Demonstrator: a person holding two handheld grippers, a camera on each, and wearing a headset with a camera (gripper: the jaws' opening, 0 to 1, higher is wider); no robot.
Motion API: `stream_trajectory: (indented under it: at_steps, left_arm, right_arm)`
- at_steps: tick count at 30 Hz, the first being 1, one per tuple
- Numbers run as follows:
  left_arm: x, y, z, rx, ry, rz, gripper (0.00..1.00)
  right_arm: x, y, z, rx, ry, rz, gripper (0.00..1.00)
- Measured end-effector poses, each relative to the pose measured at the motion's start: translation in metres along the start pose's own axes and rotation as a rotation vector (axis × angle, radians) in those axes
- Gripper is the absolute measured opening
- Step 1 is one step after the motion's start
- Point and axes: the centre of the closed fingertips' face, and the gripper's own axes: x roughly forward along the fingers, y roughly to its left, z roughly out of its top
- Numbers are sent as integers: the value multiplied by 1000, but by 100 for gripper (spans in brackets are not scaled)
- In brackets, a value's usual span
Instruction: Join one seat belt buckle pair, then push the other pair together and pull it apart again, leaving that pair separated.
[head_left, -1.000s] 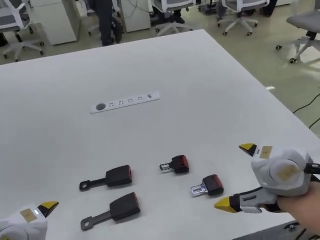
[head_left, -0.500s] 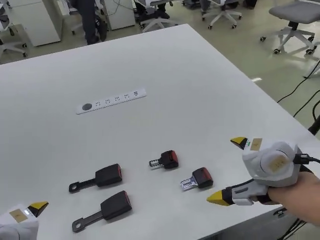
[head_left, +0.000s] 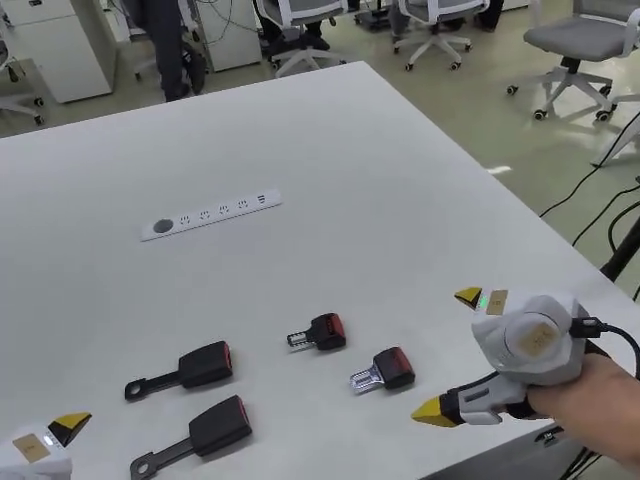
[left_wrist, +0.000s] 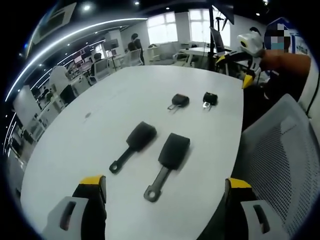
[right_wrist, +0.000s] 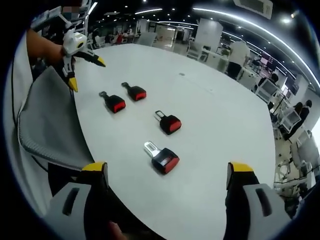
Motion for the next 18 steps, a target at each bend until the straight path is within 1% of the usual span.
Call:
stream_trajectory:
  at_steps: [1,2,3,4,5,7,8,9,12,14,16,18]
  left_arm:
    - [0,0,0,0,0,-1,100]
    - [0,-3,2,3,-1,-11,100]
    - [0,-4,2,13,0,-13,100]
    - [0,-3,1,35,3,-11,100]
    - [-1,-4,2,38,5,-11,100]
    - [-1,-5,3,32,5,-7,100]
    - [-1,-6,3,24,4,-9,100]
    - [-2,-6,3,20,3,-9,100]
    - [-3,-3,3,16,2,-2,100]
    - [-6,3,3,6,1,7,100]
    - [-9,4,7,4,-9,14,100]
    - [-7,4,4,4,-17,17,100]
  right_arm:
    - [0,1,-1,-2,7,3,98]
    - [-1,2,-4,0,31,7,97]
    - [0,1,-4,13,32,7,97]
    - [-2,0,0,24,11,6,97]
    - [-2,0,2,28,2,6,97]
    - [-1,3,4,28,7,15,98]
    - [0,4,1,21,28,15,99]
    - [2,4,-1,9,37,15,99]
    - [5,2,-3,14,34,19,100]
    - [4,3,-2,21,24,23,99]
    - [4,3,-1,22,19,26,98]
    - [5,5,-3,-5,35,31,95]
